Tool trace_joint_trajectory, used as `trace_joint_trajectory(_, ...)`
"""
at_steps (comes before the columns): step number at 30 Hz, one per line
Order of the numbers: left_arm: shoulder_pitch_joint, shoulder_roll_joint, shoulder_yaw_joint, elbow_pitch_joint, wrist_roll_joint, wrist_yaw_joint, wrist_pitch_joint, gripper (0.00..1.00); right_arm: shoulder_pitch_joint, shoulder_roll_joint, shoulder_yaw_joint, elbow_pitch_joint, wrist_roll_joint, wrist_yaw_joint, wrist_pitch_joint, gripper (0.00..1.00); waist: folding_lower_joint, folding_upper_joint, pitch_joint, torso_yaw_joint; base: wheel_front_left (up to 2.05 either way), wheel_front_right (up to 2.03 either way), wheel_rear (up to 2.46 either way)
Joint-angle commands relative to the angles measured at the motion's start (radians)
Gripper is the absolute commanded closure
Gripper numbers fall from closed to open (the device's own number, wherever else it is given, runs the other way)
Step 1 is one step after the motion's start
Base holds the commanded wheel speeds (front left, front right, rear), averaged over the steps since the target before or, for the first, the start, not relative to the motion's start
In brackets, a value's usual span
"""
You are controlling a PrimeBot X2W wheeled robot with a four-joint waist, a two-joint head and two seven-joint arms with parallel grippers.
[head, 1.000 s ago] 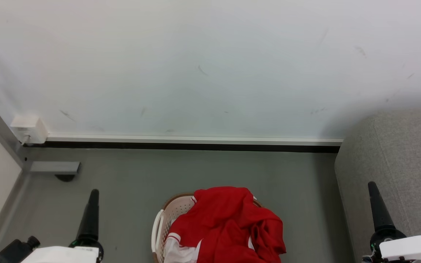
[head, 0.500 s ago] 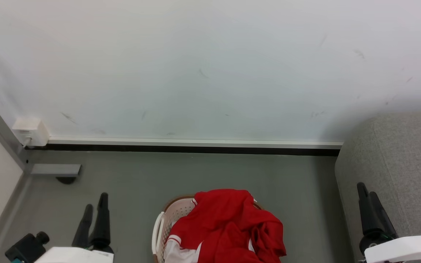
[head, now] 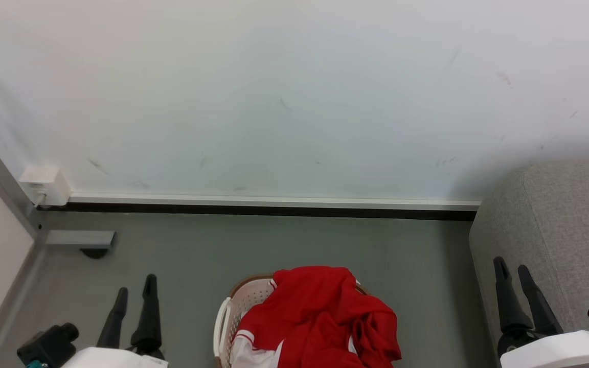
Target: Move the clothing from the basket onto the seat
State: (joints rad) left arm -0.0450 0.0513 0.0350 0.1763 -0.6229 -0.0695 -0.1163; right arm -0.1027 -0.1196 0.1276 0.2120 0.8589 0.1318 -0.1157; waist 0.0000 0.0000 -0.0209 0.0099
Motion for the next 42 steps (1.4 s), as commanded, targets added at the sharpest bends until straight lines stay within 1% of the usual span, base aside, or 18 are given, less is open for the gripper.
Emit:
trace_joint_trajectory(1, -0.001, 0.015, 0.0, -0.015, 0.041, 0.004, -0.011, 0.0, -0.024, -0.006, 0.004, -0.009, -0.03, -0.001, -0.012, 0.0, 0.0, 0.0, -0.001, 0.0, 0.0, 0.0, 0.0)
trace_joint_trajectory(26, 0.016, 0.014, -0.009, -0.035, 0.292, 0.014, -0.075, 0.0, -0.022, -0.01, 0.026, 0.016, -0.242, -0.001, -0.074, 0.0, 0.0, 0.0, -0.008, 0.004, 0.0, 0.0, 0.0)
trace_joint_trajectory(42, 0.019, 0.009, 0.0, -0.042, 0.418, 0.013, -0.108, 0.0, -0.025, -0.006, 0.029, 0.01, -0.349, -0.002, -0.107, 0.0, 0.0, 0.0, -0.011, 0.005, 0.0, 0.0, 0.0)
